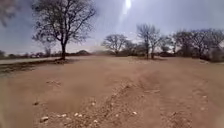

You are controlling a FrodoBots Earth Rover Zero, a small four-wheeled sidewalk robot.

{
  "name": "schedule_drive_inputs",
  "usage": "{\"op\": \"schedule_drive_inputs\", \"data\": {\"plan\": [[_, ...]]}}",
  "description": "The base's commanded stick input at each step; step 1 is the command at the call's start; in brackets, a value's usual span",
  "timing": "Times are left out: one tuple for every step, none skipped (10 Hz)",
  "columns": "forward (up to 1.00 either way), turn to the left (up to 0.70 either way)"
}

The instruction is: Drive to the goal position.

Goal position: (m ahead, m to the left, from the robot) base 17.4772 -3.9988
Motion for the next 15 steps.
{"op": "schedule_drive_inputs", "data": {"plan": [[1.00,0.00],[1.00,0.00],[1.00,0.00],[1.00,0.00],[1.00,0.00],[1.00,0.00],[1.00,0.00],[1.00,0.00],[1.00,0.00],[1.00,0.00],[1.00,0.00],[1.00,0.00],[1.00,0.00],[1.00,0.00],[1.00,0.00]]}}
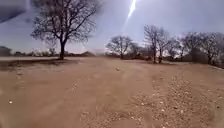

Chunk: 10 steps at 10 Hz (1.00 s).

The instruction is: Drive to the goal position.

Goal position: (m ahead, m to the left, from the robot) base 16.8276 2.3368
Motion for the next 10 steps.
{"op": "schedule_drive_inputs", "data": {"plan": [[1.00,0.00],[1.00,0.00],[1.00,0.00],[1.00,0.00],[1.00,0.00],[1.00,0.00],[1.00,0.00],[1.00,0.00],[1.00,0.00],[1.00,0.00]]}}
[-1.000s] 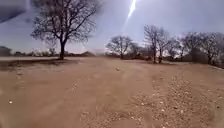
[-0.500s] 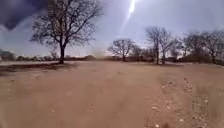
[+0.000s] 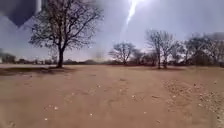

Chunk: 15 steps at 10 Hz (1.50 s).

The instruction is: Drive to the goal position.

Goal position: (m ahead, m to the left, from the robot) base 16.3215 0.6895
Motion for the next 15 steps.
{"op": "schedule_drive_inputs", "data": {"plan": [[1.00,0.00],[1.00,0.00],[1.00,0.00],[1.00,0.00],[1.00,0.00],[1.00,0.00],[1.00,0.00],[1.00,0.00],[1.00,0.00],[1.00,0.00],[1.00,0.00],[1.00,0.00],[1.00,0.00],[1.00,0.00],[1.00,0.00]]}}
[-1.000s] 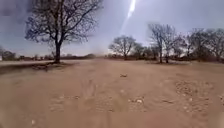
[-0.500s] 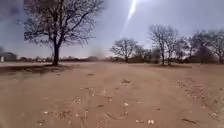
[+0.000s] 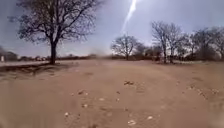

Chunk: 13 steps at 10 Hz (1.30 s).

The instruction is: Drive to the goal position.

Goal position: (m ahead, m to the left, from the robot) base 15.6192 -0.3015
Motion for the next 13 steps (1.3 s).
{"op": "schedule_drive_inputs", "data": {"plan": [[1.00,0.00],[1.00,0.00],[1.00,0.00],[1.00,0.00],[1.00,0.00],[1.00,0.00],[1.00,0.00],[1.00,0.00],[1.00,0.00],[1.00,0.00],[1.00,0.00],[1.00,0.00],[1.00,0.00]]}}
